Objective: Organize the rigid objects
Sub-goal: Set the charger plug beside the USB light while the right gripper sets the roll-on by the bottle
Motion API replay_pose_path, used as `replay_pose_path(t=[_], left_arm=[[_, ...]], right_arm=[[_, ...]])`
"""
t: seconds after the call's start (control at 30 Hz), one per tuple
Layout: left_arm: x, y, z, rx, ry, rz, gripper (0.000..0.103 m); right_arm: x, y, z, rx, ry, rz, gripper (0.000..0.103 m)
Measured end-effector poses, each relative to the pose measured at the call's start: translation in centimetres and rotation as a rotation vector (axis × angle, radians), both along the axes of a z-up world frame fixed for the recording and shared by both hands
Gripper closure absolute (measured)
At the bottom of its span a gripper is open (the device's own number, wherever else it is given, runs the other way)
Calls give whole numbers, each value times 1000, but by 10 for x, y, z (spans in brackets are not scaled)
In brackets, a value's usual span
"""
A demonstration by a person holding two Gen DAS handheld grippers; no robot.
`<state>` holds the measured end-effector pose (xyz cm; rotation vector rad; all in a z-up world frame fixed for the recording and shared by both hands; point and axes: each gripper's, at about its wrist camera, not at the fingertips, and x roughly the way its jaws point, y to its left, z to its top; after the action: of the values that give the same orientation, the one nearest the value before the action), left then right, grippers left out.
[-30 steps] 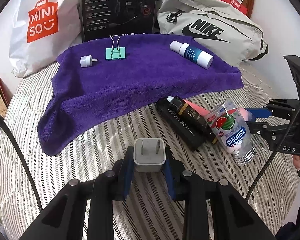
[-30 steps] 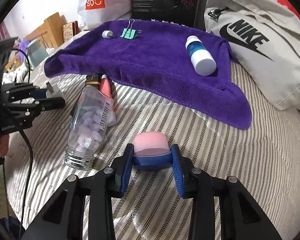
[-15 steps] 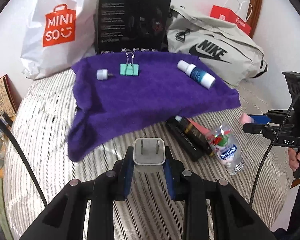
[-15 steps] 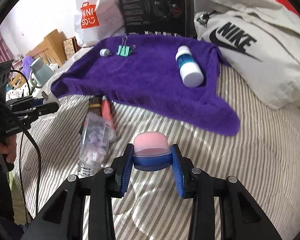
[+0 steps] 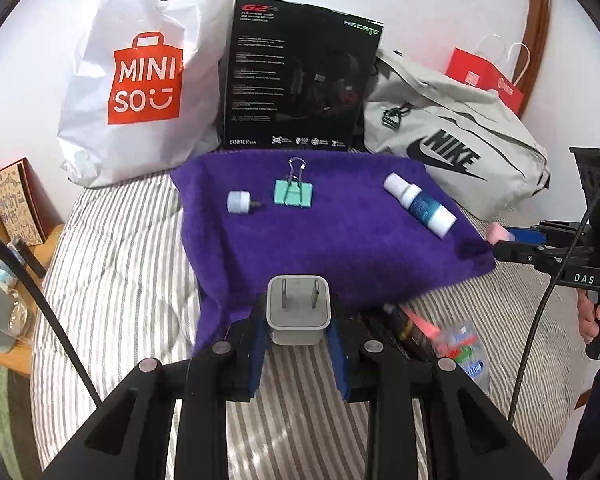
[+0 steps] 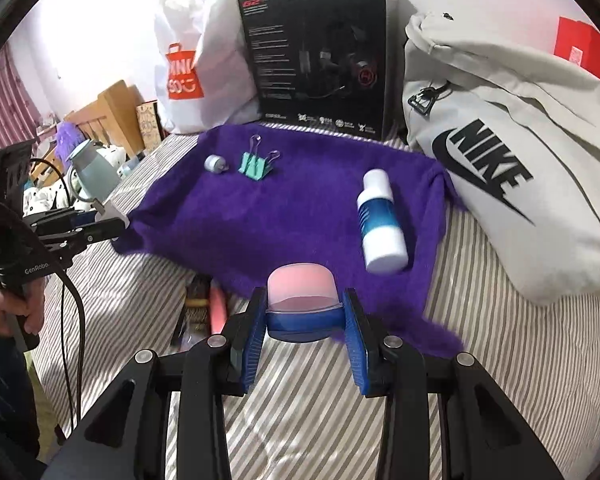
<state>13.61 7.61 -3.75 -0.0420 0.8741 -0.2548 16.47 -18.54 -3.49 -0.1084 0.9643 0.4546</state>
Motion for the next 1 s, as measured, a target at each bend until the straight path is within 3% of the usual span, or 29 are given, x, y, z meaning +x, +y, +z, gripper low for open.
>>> replay_pose_path(t=[0.2,0.5,0.8,1.0], left_arm=[[30,4,-3,-1,11,3,76],[61,3,-15,-14,35,-9,76],[81,4,-27,-42,65,-8,76],[95,7,-37,-4,84,7,76]], right_arm=[[30,-1,-7,-25,30,16,66],[48,-6,-52,-103,149,11,66],[58,1,-65,-143,147,2,66],[63,5,-69,-145,154,16,66]])
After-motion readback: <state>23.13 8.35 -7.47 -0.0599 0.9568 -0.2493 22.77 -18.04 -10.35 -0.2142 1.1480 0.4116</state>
